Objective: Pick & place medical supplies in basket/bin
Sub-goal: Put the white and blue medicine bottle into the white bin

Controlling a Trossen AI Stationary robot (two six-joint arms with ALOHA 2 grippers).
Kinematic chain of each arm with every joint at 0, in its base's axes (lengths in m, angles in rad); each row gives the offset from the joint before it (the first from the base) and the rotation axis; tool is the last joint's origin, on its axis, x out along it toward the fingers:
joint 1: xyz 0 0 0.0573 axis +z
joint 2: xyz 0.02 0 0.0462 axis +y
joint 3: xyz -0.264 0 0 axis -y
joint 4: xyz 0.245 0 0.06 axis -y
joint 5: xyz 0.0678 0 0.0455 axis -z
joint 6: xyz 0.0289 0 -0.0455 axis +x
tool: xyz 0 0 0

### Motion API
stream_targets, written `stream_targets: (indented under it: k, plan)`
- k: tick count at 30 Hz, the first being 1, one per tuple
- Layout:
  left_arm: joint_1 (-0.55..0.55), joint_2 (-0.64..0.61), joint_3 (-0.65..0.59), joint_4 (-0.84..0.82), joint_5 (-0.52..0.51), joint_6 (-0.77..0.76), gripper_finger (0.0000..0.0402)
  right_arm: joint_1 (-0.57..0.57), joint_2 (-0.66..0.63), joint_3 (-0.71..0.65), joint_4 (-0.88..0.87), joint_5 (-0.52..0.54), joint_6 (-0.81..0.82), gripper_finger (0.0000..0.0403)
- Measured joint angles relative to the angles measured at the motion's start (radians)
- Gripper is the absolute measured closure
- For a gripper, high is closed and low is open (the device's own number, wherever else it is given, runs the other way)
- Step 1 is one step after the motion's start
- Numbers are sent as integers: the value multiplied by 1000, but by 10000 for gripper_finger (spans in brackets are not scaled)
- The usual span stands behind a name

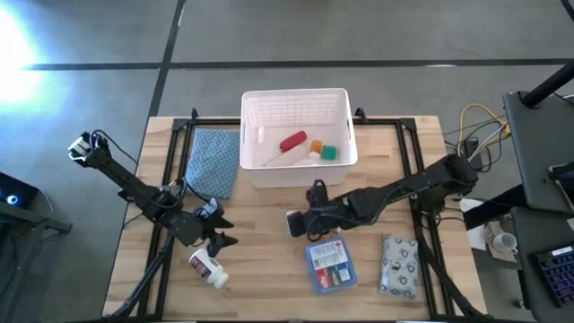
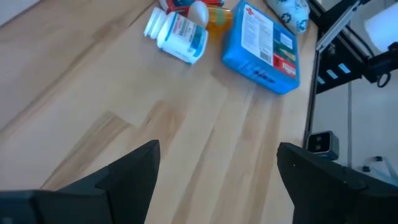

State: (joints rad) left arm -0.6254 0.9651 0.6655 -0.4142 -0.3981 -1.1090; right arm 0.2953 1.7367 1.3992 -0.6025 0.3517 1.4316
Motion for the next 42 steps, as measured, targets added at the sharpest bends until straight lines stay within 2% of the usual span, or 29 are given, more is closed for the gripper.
stream_targets:
  k: [4,8,15,23,28,34,42]
  plan:
    - [0,10,0,23,1,0,101,-7,23,-85,66,-28,39,76]
    - [0,18,0,29,1,0,101,-5,80,-87,67,-56,36,78]
    - [0,30,0,30,1,0,101,-15,220,24,47,-65,-18,78]
    - [0,36,0,30,3,0,101,-29,382,221,-230,-66,-29,78]
    - [0,36,0,30,3,0,101,-29,428,306,-259,-68,-94,78]
    - [0,36,-2,30,3,0,101,-45,455,341,-258,-70,-97,78]
    - [0,36,-10,29,3,0,101,-66,496,330,-258,-151,-87,78]
